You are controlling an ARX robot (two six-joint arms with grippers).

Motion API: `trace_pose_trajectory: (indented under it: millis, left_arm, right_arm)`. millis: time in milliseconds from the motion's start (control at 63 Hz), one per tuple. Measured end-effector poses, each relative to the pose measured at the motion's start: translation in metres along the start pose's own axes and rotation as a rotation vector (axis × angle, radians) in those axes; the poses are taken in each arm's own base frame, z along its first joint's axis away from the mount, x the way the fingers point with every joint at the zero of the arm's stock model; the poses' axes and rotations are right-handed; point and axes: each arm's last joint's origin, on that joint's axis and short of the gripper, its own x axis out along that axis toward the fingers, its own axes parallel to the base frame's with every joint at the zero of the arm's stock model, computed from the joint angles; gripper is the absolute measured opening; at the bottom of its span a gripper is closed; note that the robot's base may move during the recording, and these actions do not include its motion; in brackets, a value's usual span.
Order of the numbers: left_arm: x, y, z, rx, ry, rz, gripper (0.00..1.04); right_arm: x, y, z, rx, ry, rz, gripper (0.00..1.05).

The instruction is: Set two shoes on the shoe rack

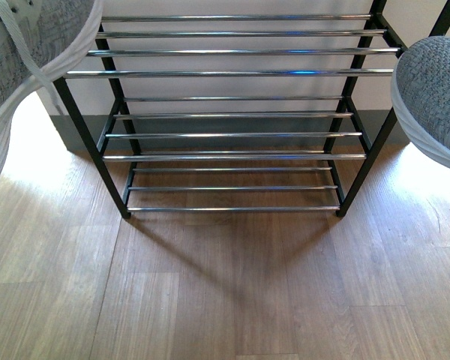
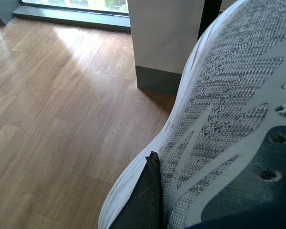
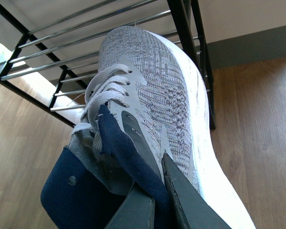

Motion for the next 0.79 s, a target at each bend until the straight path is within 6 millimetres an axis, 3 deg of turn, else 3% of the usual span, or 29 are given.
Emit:
trace_pose_trajectory:
  millis: [794]
  left_arm:
    - [0.0000, 0.0001, -0.0006, 0.001, 0.002, -0.001, 0.02]
  right_arm:
    - [0.0000, 0.0000, 0.0000, 0.000, 0.000, 0.000, 0.01]
